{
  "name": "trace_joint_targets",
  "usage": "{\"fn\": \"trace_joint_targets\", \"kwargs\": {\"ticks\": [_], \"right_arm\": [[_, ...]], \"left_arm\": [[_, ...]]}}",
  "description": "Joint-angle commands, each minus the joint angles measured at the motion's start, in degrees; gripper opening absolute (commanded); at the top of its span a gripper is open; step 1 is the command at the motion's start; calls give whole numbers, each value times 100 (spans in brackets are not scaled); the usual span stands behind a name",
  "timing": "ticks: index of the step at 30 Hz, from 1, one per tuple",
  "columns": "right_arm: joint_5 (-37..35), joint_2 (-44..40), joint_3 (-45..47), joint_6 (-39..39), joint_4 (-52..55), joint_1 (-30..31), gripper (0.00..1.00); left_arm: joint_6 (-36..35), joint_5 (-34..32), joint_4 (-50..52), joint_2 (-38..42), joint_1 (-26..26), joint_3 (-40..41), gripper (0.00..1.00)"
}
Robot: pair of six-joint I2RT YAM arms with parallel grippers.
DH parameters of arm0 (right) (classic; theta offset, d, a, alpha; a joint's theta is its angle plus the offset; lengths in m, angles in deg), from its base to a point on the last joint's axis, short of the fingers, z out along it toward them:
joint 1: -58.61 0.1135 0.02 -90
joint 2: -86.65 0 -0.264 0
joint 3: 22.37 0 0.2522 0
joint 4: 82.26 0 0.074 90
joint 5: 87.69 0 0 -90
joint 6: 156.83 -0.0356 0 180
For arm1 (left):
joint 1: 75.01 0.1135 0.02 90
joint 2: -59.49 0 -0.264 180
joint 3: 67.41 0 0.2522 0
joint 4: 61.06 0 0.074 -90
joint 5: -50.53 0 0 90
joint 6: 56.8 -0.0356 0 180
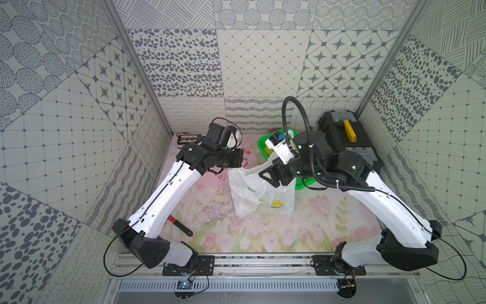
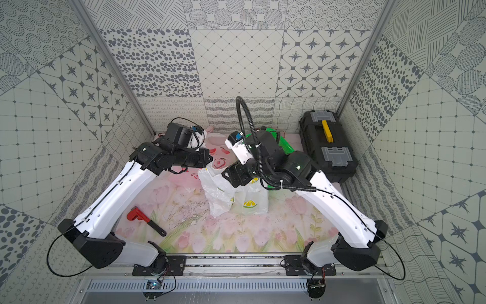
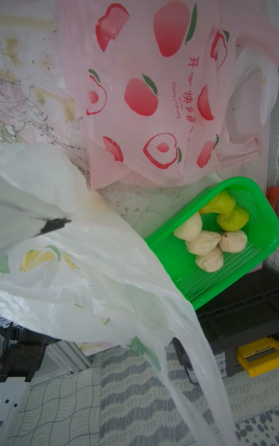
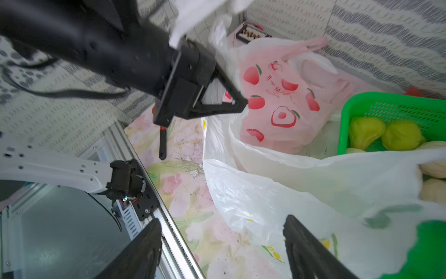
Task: Place the pears into plastic bags & tie knots
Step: Tie the plastic bag at the center of the board.
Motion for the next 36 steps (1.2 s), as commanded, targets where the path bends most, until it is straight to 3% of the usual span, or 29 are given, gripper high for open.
{"fn": "trace_joint_targets", "kwargs": {"ticks": [1, 7, 11, 14, 18, 19, 26, 29, 36], "right_arm": [[308, -61, 580, 489, -1596, 59, 84], [-259, 90, 1417, 1692, -2657, 59, 91], [-348, 426, 1559, 2132, -2743, 12, 89], [67, 630, 1597, 2174, -2678, -105, 77], [620, 547, 1955, 1911, -3114, -254, 38], [736, 508, 2045, 1819, -3237, -303, 33], [1565, 228, 2480, 1388, -3851, -622, 0], [1738, 97, 2667, 1169, -4151, -763, 0], [1989, -118, 2818, 822, -4317, -986, 0]], "left_arm": [[-214, 588, -376, -10, 67, -92, 3], [-389, 962, -306, -146, 64, -117, 5], [-534, 1067, -262, -211, 67, -148, 5], [-607, 1123, -226, -255, 76, -192, 5], [-629, 1379, -328, -226, 117, -245, 5], [-629, 1451, -363, -204, 142, -241, 7], [-634, 2219, -700, 84, 309, 18, 30], [-597, 2259, -911, 279, 452, 232, 39], [-831, 1507, -1232, 793, 555, 989, 54]]}}
